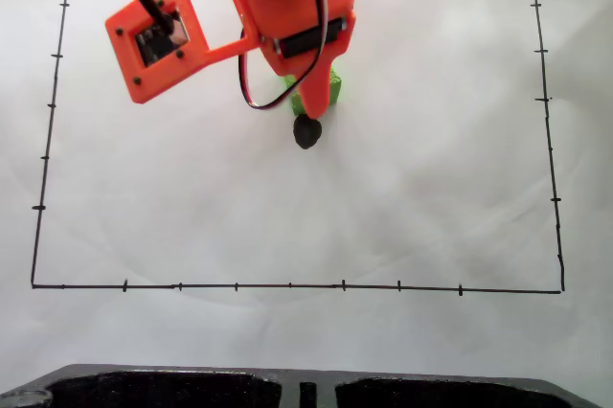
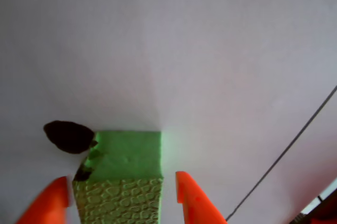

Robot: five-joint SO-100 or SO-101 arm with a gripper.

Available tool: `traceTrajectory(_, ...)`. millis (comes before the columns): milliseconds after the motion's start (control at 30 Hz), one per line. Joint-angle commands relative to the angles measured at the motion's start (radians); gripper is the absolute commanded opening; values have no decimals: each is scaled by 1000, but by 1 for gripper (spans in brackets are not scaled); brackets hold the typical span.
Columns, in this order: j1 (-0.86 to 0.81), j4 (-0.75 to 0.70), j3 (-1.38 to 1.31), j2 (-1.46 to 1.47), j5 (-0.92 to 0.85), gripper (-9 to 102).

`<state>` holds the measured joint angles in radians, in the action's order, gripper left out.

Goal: Grasp the colored block, Place it on the black dot, and then return the arm to the default position.

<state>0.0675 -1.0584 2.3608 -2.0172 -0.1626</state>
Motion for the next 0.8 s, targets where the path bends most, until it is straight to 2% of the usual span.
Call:
traceTrajectory(0,8,11,-40,0,-5,21)
traceTrajectory(167,9,17,-41,8,-6,16)
traceTrajectory(400,2,40,-43,11,-20,14)
traceTrajectory(767,-17,-58,-230,-2,181,12)
